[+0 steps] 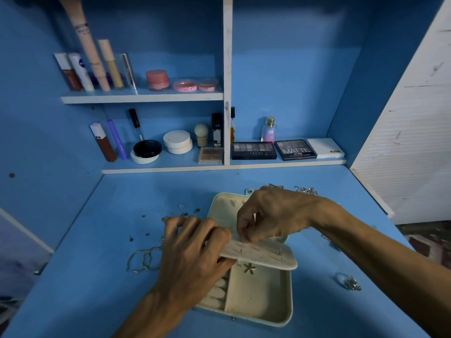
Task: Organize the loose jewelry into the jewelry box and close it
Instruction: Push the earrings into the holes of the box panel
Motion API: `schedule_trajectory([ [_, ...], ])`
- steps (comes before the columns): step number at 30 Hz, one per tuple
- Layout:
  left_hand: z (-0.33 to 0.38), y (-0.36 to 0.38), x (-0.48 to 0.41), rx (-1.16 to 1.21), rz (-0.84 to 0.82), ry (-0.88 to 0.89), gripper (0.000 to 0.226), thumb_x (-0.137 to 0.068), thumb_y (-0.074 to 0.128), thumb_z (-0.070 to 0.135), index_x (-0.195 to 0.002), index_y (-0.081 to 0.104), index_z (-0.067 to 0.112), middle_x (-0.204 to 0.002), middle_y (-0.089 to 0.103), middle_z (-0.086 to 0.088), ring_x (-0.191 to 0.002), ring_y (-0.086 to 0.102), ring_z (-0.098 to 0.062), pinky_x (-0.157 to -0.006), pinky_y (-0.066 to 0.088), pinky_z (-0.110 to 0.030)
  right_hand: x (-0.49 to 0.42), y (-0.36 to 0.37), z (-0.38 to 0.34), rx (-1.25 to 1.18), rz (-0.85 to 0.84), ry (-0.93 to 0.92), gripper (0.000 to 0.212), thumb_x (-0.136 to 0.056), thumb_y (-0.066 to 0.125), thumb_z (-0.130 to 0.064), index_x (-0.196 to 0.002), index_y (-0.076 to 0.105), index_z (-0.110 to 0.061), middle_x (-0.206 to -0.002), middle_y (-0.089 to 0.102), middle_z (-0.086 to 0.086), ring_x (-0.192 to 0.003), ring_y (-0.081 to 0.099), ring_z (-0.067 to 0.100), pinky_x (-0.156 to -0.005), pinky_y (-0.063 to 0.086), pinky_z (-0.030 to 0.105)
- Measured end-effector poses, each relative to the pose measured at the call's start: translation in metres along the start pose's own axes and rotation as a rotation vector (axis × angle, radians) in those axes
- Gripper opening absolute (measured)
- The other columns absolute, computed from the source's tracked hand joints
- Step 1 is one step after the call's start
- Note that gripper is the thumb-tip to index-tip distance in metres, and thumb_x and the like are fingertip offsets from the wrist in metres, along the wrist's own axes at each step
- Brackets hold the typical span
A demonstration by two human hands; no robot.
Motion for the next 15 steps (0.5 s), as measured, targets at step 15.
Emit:
schedule_trajectory([
  [15, -0.004, 0.001, 0.001, 0.002, -0.014, -0.028, 0.021, -0.088, 0.060, 0.040, -0.091, 0.050, 0.022, -0.079, 0.064, 0.001, -0.075, 0.059, -0.020, -0.075, 0.036, -0.036, 0.003, 0.001, 0.016, -0.222, 0.004, -0.009, 0.017, -0.088, 0.073, -0.013, -0.097, 0.078, -0.026, -0.093, 0.076, -0.001, -0.084, 0.071, 0.008, -0.083, 0.056, 0.029],
])
Point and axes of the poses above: each hand's wrist, its own x-axis away from the middle knuckle, its own y-axis out of the palm, z = x × y, the point moved 9 cm from there along -x, towards the middle knuckle
